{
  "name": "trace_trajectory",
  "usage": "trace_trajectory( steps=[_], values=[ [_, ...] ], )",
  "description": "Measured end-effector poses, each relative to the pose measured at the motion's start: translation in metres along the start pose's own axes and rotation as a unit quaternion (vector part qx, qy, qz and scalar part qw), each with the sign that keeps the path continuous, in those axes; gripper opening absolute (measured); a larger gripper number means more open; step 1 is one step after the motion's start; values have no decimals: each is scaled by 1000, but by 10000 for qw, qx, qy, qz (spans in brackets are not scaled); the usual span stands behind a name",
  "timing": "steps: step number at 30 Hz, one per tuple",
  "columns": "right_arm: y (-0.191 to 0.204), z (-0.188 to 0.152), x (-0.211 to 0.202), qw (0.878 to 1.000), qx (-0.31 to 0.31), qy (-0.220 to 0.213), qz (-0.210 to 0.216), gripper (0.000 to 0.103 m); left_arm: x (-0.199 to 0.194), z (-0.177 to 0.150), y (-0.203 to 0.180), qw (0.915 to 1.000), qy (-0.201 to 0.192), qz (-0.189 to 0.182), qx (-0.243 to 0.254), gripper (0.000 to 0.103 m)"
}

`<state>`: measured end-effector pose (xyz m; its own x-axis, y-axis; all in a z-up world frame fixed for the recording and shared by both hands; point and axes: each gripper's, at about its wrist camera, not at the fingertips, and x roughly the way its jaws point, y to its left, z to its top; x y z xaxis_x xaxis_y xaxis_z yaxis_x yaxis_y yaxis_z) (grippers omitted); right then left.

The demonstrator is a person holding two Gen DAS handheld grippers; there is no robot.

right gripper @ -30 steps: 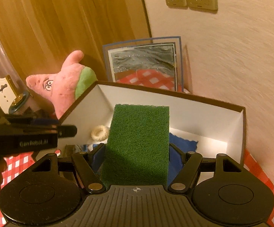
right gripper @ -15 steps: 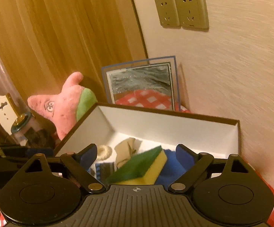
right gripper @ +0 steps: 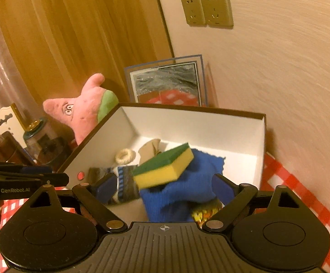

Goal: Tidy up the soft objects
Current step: 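Lower both tools over the brown box and open both grippers, then move both open tools back from the box to the grey towel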

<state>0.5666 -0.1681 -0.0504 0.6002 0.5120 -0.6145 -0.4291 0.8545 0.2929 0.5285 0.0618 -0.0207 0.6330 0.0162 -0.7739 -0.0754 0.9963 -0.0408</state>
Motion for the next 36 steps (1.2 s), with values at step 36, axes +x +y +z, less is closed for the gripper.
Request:
trace_trajectory(
  steps=[36],
  values=[
    [52,-110,-97,9974,-164,505,483,90,-130,-155,31,9959,58,469,-775,49]
  ],
)
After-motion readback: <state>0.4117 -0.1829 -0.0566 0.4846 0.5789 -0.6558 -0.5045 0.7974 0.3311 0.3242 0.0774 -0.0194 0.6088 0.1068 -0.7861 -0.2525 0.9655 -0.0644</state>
